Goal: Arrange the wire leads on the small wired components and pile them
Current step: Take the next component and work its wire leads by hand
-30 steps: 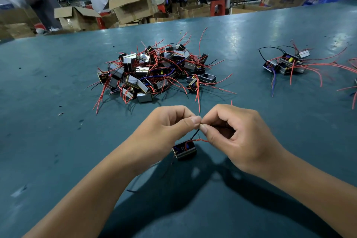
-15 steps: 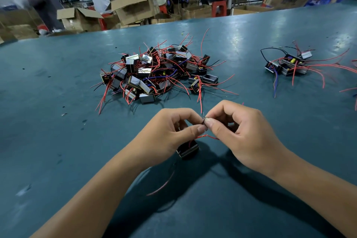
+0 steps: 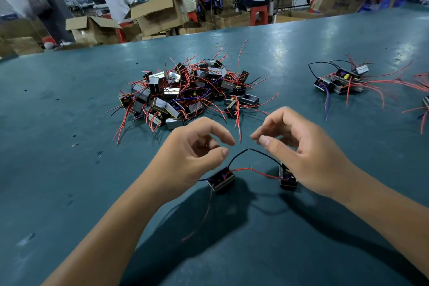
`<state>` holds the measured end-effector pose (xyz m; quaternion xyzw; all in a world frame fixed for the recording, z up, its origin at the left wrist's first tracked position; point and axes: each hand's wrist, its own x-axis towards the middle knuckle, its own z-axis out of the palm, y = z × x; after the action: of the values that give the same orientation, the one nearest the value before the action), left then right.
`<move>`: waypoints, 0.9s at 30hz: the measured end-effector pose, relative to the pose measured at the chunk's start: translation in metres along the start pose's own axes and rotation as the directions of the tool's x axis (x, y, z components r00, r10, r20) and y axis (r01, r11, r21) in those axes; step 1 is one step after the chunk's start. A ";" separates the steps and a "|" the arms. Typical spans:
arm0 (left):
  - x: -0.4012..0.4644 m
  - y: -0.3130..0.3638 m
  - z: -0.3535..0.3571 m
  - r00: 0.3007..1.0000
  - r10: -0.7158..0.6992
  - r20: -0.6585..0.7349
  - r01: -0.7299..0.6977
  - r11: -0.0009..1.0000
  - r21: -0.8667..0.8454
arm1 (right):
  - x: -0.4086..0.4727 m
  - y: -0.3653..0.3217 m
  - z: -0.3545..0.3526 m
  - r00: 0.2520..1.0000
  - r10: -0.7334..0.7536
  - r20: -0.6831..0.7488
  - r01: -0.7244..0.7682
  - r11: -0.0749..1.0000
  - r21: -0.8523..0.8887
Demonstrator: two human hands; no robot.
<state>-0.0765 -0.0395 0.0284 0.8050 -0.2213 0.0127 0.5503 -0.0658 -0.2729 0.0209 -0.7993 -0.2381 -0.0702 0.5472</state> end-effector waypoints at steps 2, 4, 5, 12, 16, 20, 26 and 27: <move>-0.001 0.001 0.000 0.998 0.022 0.058 -0.024 0.999 0.039 | -0.001 -0.002 -0.007 0.996 -0.050 0.069 0.053 0.998 -0.040; -0.001 0.001 0.003 0.993 0.023 0.117 -0.036 0.993 0.110 | -0.002 -0.003 -0.013 0.981 -0.108 0.160 0.121 0.990 -0.074; -0.001 0.001 0.004 0.990 0.026 0.140 -0.045 0.990 0.132 | -0.003 -0.003 -0.015 0.966 -0.144 0.213 0.168 0.981 -0.099; 0.000 0.001 0.004 0.986 0.085 0.143 -0.112 0.976 0.188 | -0.002 0.002 -0.009 0.934 -0.228 0.273 0.295 0.925 -0.237; 0.000 0.001 0.004 0.983 0.055 0.177 -0.089 0.978 0.190 | 0.001 0.001 -0.013 0.934 -0.207 0.292 0.282 0.928 -0.244; -0.001 -0.001 -0.007 0.983 -0.026 0.181 -0.010 0.981 0.194 | 0.004 -0.003 -0.036 0.923 -0.090 0.375 0.150 0.980 -0.132; -0.001 -0.013 -0.022 0.926 -0.259 0.274 0.102 0.872 0.478 | 0.004 0.010 -0.060 0.721 0.256 0.644 0.188 0.822 -0.537; -0.001 -0.015 -0.022 0.911 -0.297 0.287 0.122 0.857 0.501 | 0.004 0.012 -0.057 0.705 0.281 0.651 0.208 0.795 -0.570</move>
<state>-0.0670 -0.0151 0.0230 0.9229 -0.2162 -0.1400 0.2863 -0.0484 -0.3272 0.0347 -0.8992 -0.3767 0.1811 0.1291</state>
